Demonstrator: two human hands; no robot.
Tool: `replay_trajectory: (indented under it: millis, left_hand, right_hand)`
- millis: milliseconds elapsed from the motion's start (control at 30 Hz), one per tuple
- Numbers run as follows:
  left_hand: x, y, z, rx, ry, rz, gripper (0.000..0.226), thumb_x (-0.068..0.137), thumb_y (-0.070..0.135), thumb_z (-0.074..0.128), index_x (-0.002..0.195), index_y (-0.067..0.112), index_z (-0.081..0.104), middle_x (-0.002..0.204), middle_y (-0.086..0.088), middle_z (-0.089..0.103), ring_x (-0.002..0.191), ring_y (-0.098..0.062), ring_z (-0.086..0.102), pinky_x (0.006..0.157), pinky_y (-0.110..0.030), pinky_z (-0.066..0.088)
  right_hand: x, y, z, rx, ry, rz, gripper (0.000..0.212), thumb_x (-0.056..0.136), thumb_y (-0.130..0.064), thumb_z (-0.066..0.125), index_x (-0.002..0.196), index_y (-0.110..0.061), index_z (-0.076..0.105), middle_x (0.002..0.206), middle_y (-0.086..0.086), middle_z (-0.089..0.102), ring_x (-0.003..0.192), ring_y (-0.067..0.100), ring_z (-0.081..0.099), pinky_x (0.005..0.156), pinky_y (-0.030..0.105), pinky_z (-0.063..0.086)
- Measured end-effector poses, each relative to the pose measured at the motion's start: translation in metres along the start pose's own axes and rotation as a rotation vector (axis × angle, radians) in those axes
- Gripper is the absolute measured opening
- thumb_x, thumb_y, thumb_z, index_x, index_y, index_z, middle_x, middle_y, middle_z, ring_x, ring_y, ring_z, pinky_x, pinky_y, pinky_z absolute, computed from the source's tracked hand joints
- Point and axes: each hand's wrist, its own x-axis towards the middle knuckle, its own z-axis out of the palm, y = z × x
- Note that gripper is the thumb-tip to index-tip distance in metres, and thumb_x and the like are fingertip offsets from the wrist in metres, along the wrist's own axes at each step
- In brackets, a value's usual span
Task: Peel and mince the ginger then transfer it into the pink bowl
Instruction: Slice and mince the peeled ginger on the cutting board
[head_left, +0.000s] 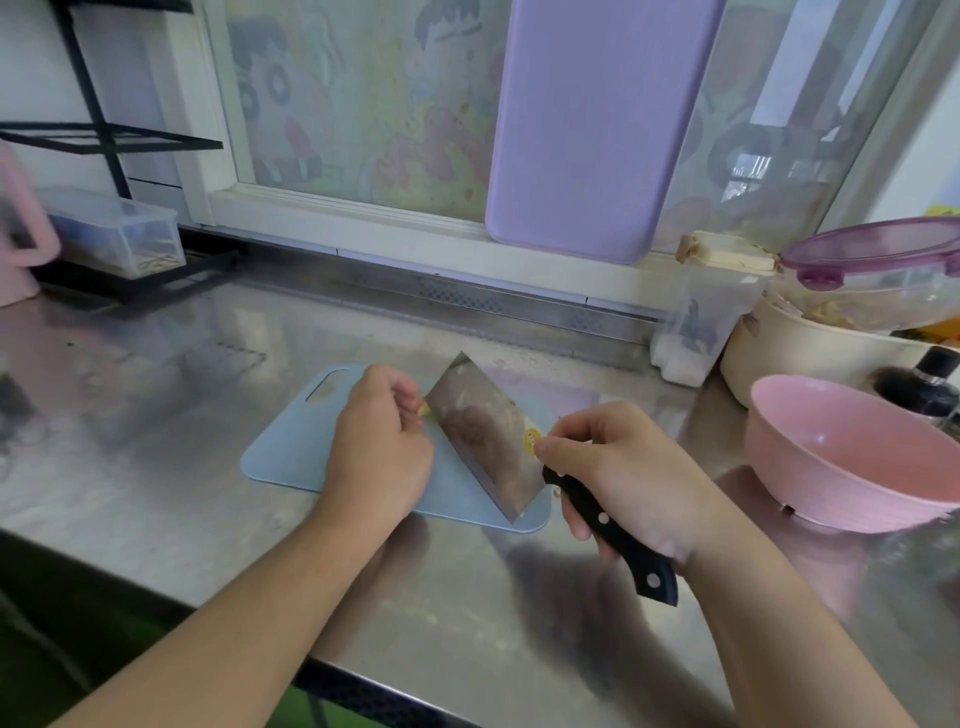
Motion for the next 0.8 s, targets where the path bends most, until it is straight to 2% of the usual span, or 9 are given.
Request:
replay_trajectory:
  millis: [167, 400, 500, 633, 700, 800]
  left_hand:
    - [-0.002, 0.003, -0.002, 0.041, -0.006, 0.003, 0.034, 0.089, -0.009, 0.042, 0.105, 0.017, 0.056, 0.101, 0.003, 0.061, 0.096, -0.018, 0.061, 0.084, -0.028, 0.043]
    - [-0.002, 0.005, -0.003, 0.121, 0.007, 0.015, 0.024, 0.093, -0.001, 0.051, 0.107, 0.018, 0.054, 0.107, 0.003, 0.056, 0.097, -0.017, 0.058, 0.083, -0.026, 0.041]
    - [0.003, 0.006, -0.002, 0.22, -0.042, 0.054, 0.029, 0.092, 0.001, 0.056, 0.114, 0.019, 0.056, 0.115, 0.002, 0.055, 0.106, -0.02, 0.058, 0.092, -0.034, 0.049]
    - [0.025, 0.004, 0.001, 0.457, -0.19, 0.132, 0.042, 0.097, 0.014, 0.059, 0.138, 0.015, 0.057, 0.137, -0.004, 0.058, 0.128, -0.027, 0.056, 0.109, -0.041, 0.046]
    - [0.033, 0.005, 0.005, 0.518, -0.233, 0.154, 0.038, 0.098, 0.02, 0.06, 0.136, 0.015, 0.061, 0.134, -0.006, 0.064, 0.125, -0.03, 0.059, 0.105, -0.045, 0.049]
    - [0.035, 0.008, 0.009, 0.601, -0.234, 0.186, 0.026, 0.1, 0.02, 0.06, 0.125, 0.017, 0.066, 0.12, -0.007, 0.07, 0.111, -0.031, 0.064, 0.092, -0.047, 0.056]
  right_hand:
    - [-0.001, 0.0, -0.002, -0.009, -0.045, 0.045, 0.035, 0.101, -0.026, 0.061, 0.073, -0.004, 0.062, 0.05, 0.019, 0.059, 0.035, 0.025, 0.043, 0.041, 0.024, 0.037]
    - [0.003, 0.002, -0.006, 0.007, 0.032, 0.11, 0.031, 0.101, -0.023, 0.059, 0.076, -0.004, 0.061, 0.051, 0.019, 0.06, 0.037, 0.023, 0.044, 0.043, 0.026, 0.04]
    - [0.002, 0.001, -0.007, 0.034, 0.037, 0.121, 0.03, 0.1, -0.021, 0.059, 0.077, -0.002, 0.061, 0.051, 0.02, 0.06, 0.039, 0.025, 0.045, 0.044, 0.027, 0.04]
    - [0.0, -0.001, -0.011, 0.125, 0.075, 0.12, 0.03, 0.1, -0.018, 0.061, 0.075, -0.001, 0.06, 0.05, 0.021, 0.056, 0.036, 0.023, 0.041, 0.04, 0.025, 0.037]
    - [0.001, -0.001, -0.013, 0.169, 0.101, 0.129, 0.03, 0.1, -0.018, 0.062, 0.079, 0.003, 0.061, 0.05, 0.022, 0.056, 0.035, 0.023, 0.04, 0.039, 0.024, 0.037]
    - [0.003, 0.0, -0.015, 0.197, 0.132, 0.132, 0.03, 0.1, -0.018, 0.062, 0.086, 0.009, 0.06, 0.051, 0.023, 0.057, 0.034, 0.024, 0.041, 0.04, 0.025, 0.036]
